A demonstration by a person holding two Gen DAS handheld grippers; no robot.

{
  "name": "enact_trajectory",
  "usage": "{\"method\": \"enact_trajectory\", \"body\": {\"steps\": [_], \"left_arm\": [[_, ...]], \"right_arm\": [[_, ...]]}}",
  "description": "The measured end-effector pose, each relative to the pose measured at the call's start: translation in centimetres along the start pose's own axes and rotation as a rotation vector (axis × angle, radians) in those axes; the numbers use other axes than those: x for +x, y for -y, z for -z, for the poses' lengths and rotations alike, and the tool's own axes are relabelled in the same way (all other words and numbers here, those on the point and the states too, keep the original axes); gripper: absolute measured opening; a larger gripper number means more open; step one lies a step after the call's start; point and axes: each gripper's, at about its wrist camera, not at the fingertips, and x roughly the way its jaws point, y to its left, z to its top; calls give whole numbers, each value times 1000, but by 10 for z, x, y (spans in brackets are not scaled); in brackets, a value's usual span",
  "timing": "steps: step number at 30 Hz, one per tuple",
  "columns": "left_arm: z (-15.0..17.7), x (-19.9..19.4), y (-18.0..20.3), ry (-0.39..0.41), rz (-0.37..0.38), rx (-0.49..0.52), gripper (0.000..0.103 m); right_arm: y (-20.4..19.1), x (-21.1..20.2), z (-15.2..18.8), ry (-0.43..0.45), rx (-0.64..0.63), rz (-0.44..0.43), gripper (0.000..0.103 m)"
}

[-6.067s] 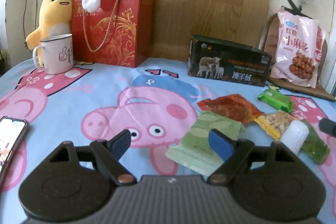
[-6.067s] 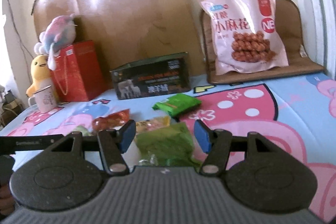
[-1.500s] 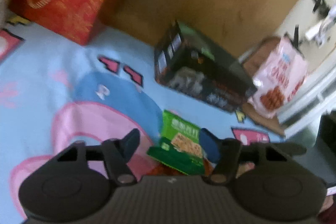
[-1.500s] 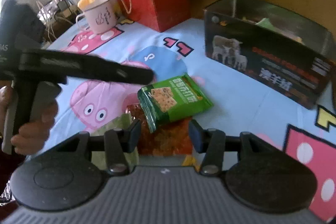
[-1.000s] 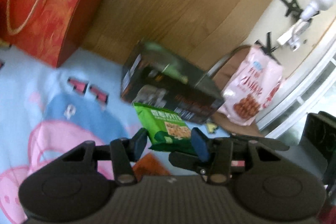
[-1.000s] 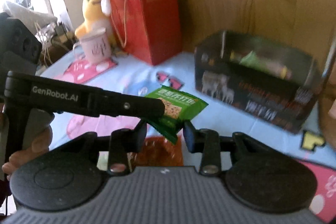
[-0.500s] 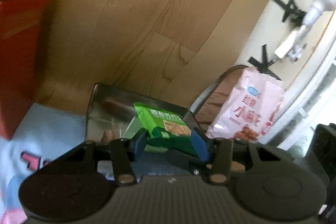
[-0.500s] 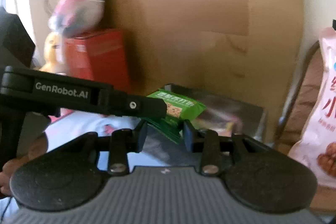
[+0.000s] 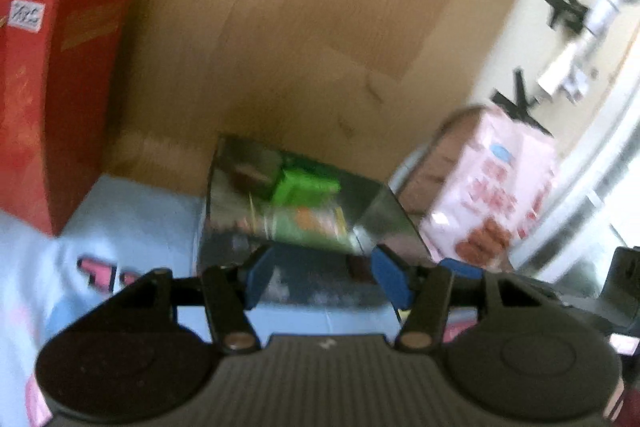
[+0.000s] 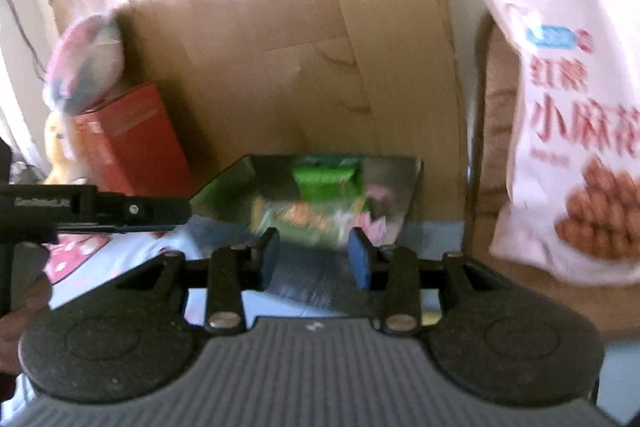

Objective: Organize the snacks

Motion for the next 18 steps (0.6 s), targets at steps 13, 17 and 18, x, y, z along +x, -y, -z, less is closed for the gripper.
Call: {"method": "enact_trajectory", "body": {"steps": [13,17,18], "left_arm": [[98,-28,11,-242,144,-39,57],[107,-30,10,-259,129,-51,58],[109,-30,11,-264,128,-49,58]], "right_arm": [[-17,-86,105,-81,51,-55,49],[-37,-95,128,-120,-42,-26,54],[-44,-94,133,-128,-90,-9,60]]}}
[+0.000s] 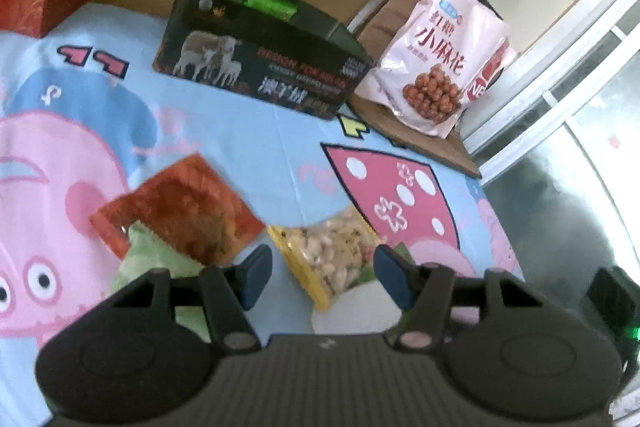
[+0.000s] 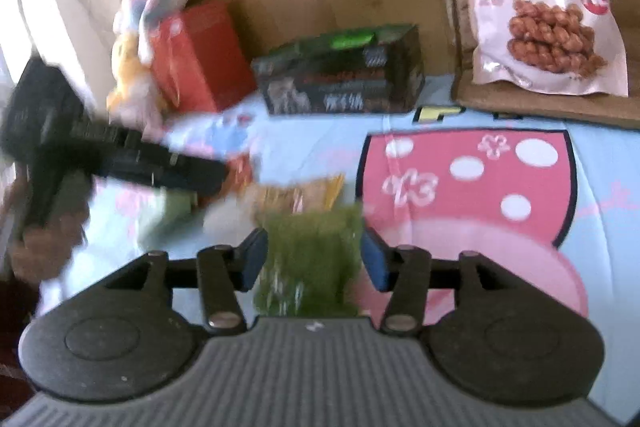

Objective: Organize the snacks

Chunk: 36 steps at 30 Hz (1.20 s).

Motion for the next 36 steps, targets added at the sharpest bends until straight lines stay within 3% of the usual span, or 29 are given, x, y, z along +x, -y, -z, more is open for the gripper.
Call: {"method": "enact_trajectory", "body": {"steps": [2,4,9,17,21,25,29,33,34,35,36], "left_arm": [[3,2,4,-10,-1,8,58],[5,6,7,-19,-4,11,58],[9,7,10,-18,-18,9,59],[7,10,9,-18,-21,6,62],[4,17,14,-27,-36,0,62],[5,14,13,-22,-33,-6,62],[4,13,11,-28,-15,-22,59],[2,21,10,-44,-1,-26,52],[1,23,10,-47,-3,-28,49],[-1,25,10,-49,-10,-28,46],[-3,28,10,-57,-30,-23,35]], "right_arm": [[-18,4,12,-1,-120,56,69],[-27,10,16,7,-218,147,66],[5,14,3,38,-81,198,62],[7,20,5,74,-86,208,61],[11,34,-10,127,-90,378,65],[12,16,-19,202,-67,234,65],[11,22,-23,118,-72,68,62],[13,47,-20,-3,-57,-11,38],[12,50,-19,-2,-63,-22,36],[10,53,-19,3,-71,-26,34],[9,55,-21,-1,-73,-34,24]]}}
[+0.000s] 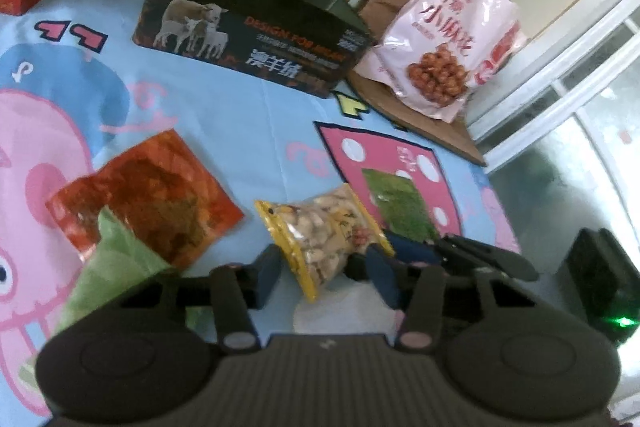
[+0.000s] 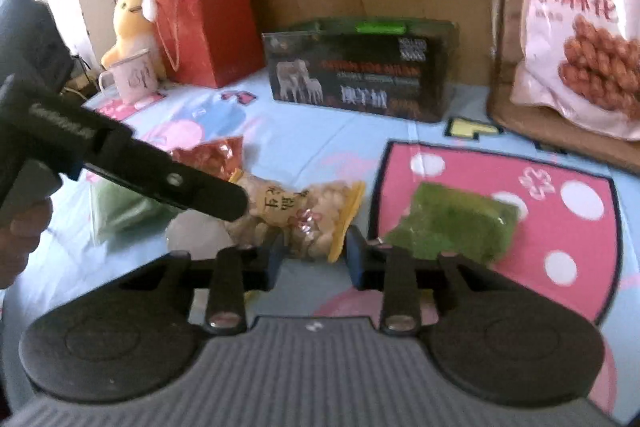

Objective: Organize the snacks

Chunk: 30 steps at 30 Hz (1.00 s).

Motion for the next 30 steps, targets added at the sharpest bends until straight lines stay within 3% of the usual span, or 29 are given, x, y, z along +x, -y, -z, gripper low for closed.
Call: {"method": "enact_trajectory", "body": {"steps": [2,13,20,26,30], "left_arm": [[-6,4,1,-12,-11,6,32],[-79,-27,23,177,-21,108,32],[-140,-13,16,263,-64,80,33],[-154,23,12,243,-135,89,42],[-135,-1,9,275,-76,104,47]], "right_arm": [[0,0,-6,11,6,5,16],[8,11,-74,189,-78,63,15],[32,51,-124,237,-79,115,15],[55,66,-128,207,-9,218,29],[47,30,-105,261,-17,209,40]]}}
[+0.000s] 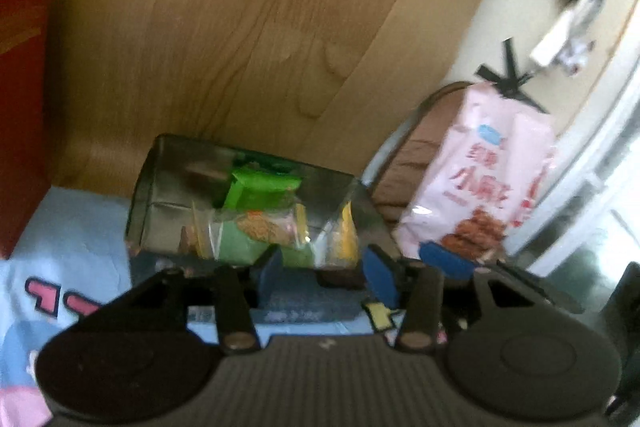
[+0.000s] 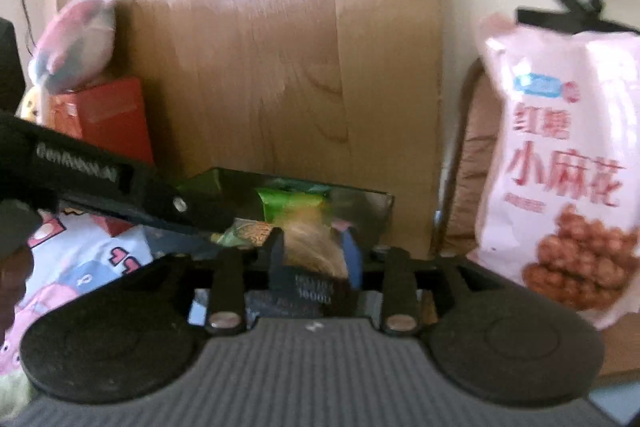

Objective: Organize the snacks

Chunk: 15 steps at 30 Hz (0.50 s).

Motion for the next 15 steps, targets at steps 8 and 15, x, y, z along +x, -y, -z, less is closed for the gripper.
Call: {"method": "enact_trajectory", "body": {"steps": [8,15], "left_arm": [[69,-74,-21,4,79,-42,53],[142,-104,-29,-19,103,-48,57]], "right_arm": [[-30,-94,55,35,42,-263,45],[-66,-116,99,-63,59,-287,48]]}}
